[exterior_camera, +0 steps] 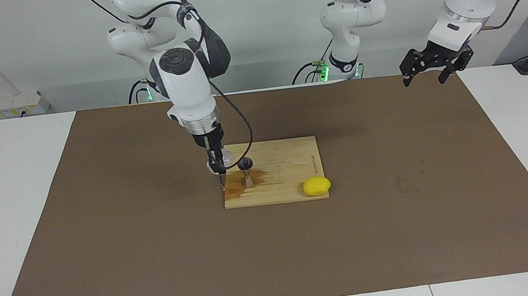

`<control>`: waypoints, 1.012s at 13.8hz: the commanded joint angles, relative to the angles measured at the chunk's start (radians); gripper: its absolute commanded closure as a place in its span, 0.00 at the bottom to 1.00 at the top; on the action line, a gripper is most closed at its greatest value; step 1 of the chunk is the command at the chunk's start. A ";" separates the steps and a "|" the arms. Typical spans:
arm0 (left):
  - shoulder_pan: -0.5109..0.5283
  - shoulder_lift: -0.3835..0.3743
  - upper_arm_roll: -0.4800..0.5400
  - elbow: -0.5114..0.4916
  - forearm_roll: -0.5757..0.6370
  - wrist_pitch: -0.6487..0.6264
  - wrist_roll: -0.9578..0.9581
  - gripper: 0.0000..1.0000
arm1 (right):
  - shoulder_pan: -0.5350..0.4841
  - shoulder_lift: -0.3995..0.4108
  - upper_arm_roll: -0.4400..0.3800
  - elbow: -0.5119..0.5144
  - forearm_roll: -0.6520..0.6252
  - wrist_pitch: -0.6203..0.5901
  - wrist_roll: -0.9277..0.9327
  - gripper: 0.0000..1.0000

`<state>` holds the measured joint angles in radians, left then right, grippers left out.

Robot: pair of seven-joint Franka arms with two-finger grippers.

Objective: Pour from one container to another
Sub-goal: 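Lift the clear glass with the right gripper toward the metal cup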

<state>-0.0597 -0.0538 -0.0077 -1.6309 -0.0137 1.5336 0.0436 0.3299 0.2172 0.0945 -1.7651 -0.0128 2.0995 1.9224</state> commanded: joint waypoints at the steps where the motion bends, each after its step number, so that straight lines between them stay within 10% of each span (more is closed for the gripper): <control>1: 0.006 -0.009 -0.003 -0.014 -0.012 0.017 0.004 0.00 | 0.026 0.021 -0.004 0.024 -0.055 0.007 0.033 1.00; 14: 0.008 -0.012 0.000 -0.018 -0.011 0.008 0.007 0.00 | 0.129 0.031 -0.001 0.007 -0.372 -0.015 0.067 1.00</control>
<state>-0.0593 -0.0538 -0.0070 -1.6315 -0.0176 1.5335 0.0436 0.4434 0.2462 0.0941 -1.7627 -0.3249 2.0963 1.9575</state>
